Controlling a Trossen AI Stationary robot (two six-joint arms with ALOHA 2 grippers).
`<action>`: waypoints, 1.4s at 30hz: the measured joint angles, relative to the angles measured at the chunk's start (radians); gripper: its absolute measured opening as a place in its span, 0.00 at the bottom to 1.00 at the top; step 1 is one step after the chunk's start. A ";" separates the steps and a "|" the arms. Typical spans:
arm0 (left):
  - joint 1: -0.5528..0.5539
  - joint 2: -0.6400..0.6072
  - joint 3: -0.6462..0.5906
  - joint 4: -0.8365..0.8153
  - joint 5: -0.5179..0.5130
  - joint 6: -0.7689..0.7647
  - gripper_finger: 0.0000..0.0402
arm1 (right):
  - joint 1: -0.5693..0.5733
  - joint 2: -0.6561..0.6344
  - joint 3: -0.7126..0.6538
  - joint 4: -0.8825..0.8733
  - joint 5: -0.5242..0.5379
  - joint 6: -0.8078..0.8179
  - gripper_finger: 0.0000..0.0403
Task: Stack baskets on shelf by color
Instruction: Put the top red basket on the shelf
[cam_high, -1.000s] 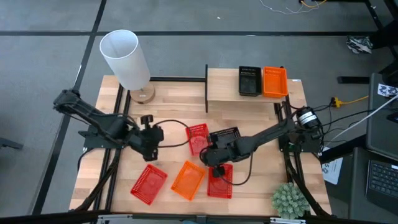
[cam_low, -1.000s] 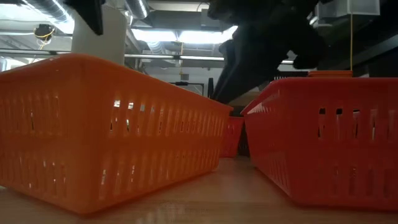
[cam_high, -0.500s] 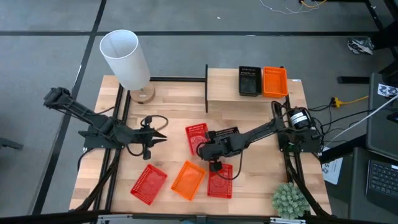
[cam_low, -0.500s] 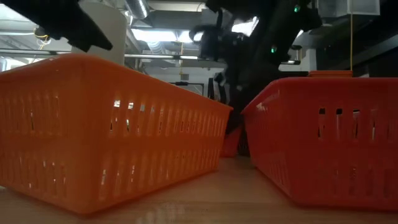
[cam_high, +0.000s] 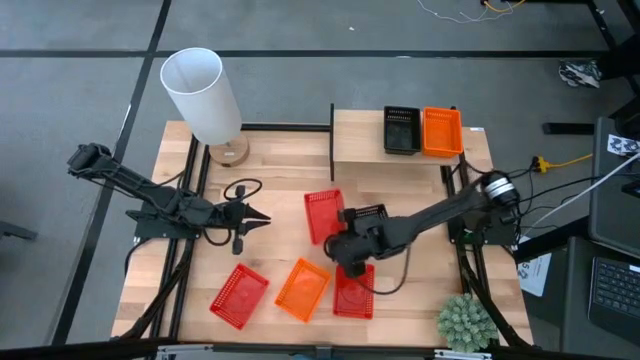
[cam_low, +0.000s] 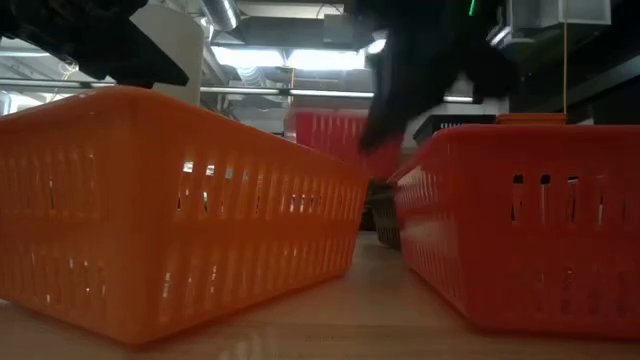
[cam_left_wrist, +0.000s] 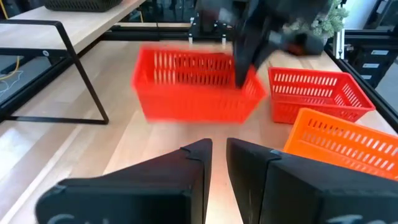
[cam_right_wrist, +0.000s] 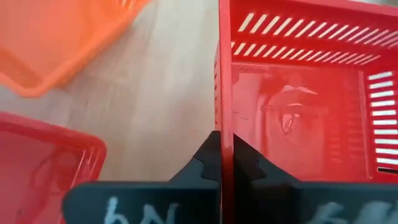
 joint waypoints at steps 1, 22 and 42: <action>0.000 0.000 0.000 0.000 0.000 0.000 0.10 | 0.012 -0.023 0.017 -0.028 0.036 -0.001 0.00; 0.000 0.001 0.000 0.001 -0.001 0.005 0.10 | -0.519 -0.307 0.173 -0.229 -0.150 -0.313 0.00; 0.000 0.001 0.000 -0.001 -0.007 0.008 0.10 | -0.742 -0.222 0.156 -0.365 -0.403 -0.421 0.00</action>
